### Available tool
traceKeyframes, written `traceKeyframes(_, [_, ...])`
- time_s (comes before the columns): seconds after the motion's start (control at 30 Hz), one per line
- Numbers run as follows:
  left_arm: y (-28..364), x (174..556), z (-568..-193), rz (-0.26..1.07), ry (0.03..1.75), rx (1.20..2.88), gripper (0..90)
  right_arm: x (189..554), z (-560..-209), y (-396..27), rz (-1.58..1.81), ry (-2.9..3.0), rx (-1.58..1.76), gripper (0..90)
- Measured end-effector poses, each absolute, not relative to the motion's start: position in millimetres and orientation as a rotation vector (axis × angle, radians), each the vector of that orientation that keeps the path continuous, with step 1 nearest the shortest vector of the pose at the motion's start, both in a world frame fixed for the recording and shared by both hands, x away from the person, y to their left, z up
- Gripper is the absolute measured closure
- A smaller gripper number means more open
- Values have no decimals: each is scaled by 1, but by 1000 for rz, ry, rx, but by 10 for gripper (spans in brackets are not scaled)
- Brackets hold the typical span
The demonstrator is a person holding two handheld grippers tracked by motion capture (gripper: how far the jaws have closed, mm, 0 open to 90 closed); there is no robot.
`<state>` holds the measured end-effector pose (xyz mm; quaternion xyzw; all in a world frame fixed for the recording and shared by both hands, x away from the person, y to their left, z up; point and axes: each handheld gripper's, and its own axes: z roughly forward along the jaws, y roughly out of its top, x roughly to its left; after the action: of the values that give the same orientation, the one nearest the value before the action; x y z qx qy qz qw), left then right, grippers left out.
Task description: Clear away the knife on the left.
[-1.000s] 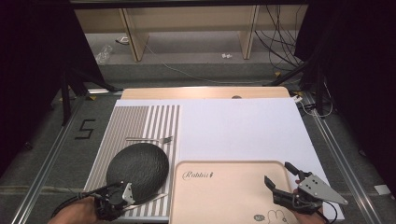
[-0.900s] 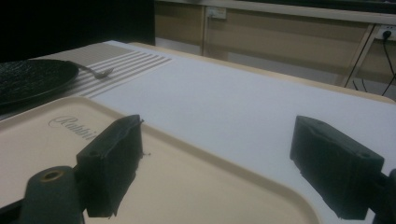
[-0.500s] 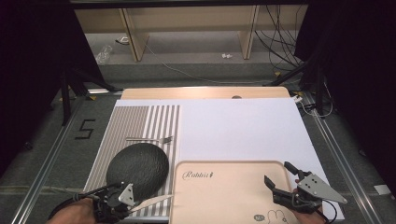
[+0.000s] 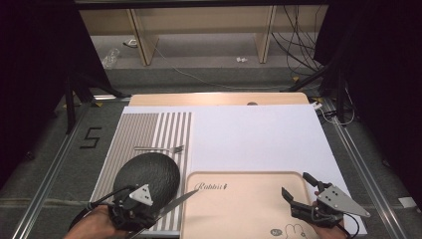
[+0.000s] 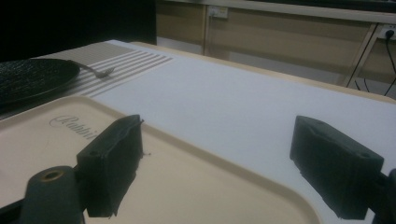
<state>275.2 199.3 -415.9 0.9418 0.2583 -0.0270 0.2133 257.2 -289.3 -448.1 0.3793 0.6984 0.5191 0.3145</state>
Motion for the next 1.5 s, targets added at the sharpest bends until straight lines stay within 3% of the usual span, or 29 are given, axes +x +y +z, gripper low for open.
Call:
traceKeyframes(0.23, [178, 280, -415, -189, 667, 2526, 793, 258, -448, -288, 1371, 1850, 995, 180])
traceKeyframes(0.73, [132, 288, -415, -207, 572, 2468, 793, 257, -447, -289, 1374, 1837, 991, 181])
traceKeyframes(0.93, [114, 286, -413, -170, 518, 2501, 793, 257, -447, -290, 1372, 1838, 992, 181])
traceKeyframes(1.5, [64, 277, -422, -240, 401, 2639, 793, 258, -446, -296, 1365, 1815, 1012, 181])
